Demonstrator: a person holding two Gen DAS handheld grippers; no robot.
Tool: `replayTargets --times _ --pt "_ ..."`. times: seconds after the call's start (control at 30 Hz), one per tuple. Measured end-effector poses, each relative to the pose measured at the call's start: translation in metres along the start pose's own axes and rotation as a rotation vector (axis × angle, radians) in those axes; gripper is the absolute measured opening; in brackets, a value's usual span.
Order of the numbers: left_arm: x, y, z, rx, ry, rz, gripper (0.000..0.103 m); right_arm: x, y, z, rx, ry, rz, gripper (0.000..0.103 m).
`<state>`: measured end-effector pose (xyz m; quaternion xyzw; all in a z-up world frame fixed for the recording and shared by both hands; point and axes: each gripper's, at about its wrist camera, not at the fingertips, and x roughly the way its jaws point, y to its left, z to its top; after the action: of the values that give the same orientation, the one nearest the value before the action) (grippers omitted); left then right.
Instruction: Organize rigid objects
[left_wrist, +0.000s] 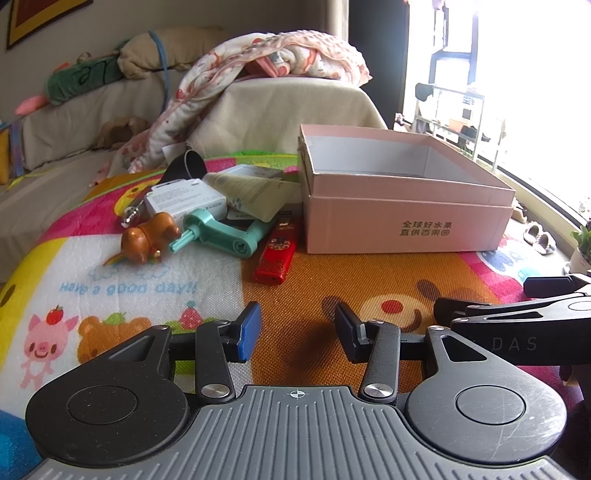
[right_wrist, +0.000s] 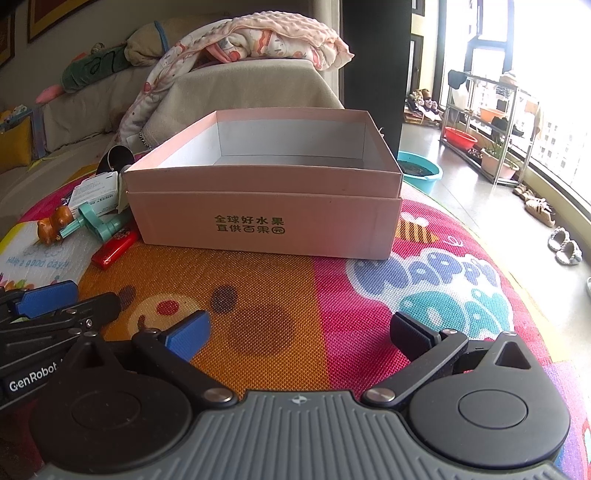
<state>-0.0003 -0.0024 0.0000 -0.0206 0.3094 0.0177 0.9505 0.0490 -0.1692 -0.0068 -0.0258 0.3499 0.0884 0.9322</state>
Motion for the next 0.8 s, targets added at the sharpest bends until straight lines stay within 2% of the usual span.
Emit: replayTargets --times 0.17,0.23,0.3,0.37,0.5,0.67,0.8 --pt "-0.007 0.016 0.003 -0.041 -0.031 -0.062 0.047 0.002 -0.002 0.005 -0.017 0.041 0.019 0.103" --pt "-0.015 0.029 0.010 -0.004 -0.100 -0.028 0.047 0.003 -0.001 0.008 -0.021 0.061 0.015 0.103" --pt "-0.016 0.047 0.019 0.034 -0.136 0.024 0.047 0.003 0.000 0.008 -0.023 0.070 0.014 0.103" --pt "-0.010 0.075 0.033 0.026 -0.114 0.053 0.046 0.004 0.000 0.008 -0.025 0.072 0.016 0.103" --pt "0.017 0.115 0.055 0.007 -0.003 0.036 0.045 0.004 -0.001 0.008 -0.033 0.069 0.027 0.103" --pt "0.042 0.127 0.067 -0.007 0.034 0.009 0.047 0.002 -0.001 0.006 -0.035 0.059 0.034 0.103" --pt "0.053 0.128 0.072 0.007 0.052 0.018 0.047 0.001 -0.001 0.006 -0.037 0.058 0.030 0.103"
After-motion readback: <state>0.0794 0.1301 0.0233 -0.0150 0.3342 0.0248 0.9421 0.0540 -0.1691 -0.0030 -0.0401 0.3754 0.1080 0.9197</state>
